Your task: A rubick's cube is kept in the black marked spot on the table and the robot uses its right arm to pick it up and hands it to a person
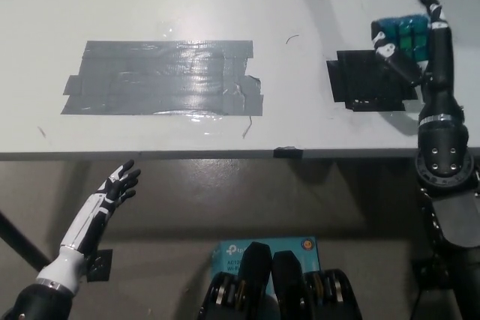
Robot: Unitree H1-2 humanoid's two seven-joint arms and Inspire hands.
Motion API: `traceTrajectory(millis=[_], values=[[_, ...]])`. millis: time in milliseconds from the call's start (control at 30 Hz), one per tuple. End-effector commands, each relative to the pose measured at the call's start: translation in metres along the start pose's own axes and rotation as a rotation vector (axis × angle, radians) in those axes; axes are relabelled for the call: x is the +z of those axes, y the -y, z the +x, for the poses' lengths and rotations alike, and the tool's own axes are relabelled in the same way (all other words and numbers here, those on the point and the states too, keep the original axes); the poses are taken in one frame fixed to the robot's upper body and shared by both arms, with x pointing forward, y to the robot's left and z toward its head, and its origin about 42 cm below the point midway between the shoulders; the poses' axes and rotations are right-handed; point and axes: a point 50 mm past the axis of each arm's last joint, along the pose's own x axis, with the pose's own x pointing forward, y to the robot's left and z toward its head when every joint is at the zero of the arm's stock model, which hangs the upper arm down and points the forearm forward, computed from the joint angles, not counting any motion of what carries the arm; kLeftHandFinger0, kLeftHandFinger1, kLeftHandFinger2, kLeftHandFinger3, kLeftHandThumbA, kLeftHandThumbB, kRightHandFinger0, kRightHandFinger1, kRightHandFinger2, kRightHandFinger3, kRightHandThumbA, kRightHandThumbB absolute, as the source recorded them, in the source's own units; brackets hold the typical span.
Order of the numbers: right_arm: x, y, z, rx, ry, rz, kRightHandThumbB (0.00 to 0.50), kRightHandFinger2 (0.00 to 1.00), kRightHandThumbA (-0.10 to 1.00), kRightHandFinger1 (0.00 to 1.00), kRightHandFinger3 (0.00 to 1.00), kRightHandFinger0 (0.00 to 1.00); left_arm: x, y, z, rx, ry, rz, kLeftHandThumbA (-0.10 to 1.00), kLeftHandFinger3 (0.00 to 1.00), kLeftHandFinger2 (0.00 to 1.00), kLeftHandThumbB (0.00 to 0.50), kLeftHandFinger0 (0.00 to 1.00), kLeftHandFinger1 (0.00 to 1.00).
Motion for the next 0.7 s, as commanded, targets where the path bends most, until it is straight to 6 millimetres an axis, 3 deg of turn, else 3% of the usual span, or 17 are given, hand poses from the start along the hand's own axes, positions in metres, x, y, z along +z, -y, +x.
traceTrajectory(millis=[0, 267, 333, 567, 667], values=[[0.124, 0.023, 0.007, -0.088, 0.300, 0.087, 0.141, 0.96, -0.10, 0.54, 0.98, 0.07, 0.011, -0.010, 0.005, 0.013, 0.052, 0.079, 1.00, 1.00, 1.00, 0.294, 1.00, 1.00], [0.136, 0.022, 0.001, -0.080, 0.326, 0.080, 0.148, 0.95, -0.10, 0.55, 0.98, 0.09, 0.009, -0.009, 0.003, 0.007, 0.046, 0.096, 1.00, 1.00, 1.00, 0.293, 1.00, 1.00], [0.143, 0.017, 0.006, -0.067, 0.341, 0.090, 0.152, 0.90, -0.10, 0.50, 0.96, 0.05, 0.009, -0.010, 0.002, 0.007, 0.045, 0.103, 1.00, 1.00, 1.00, 0.291, 1.00, 1.00], [0.154, -0.003, 0.041, -0.004, 0.349, 0.036, 0.150, 0.94, -0.10, 0.50, 0.99, 0.05, 0.009, -0.007, 0.002, 0.003, 0.036, 0.121, 1.00, 1.00, 1.00, 0.330, 1.00, 1.00], [0.164, -0.016, 0.061, 0.034, 0.335, 0.012, 0.151, 0.91, -0.10, 0.48, 0.98, 0.01, 0.012, -0.007, 0.001, 0.001, 0.037, 0.133, 1.00, 1.00, 1.00, 0.311, 1.00, 1.00]])
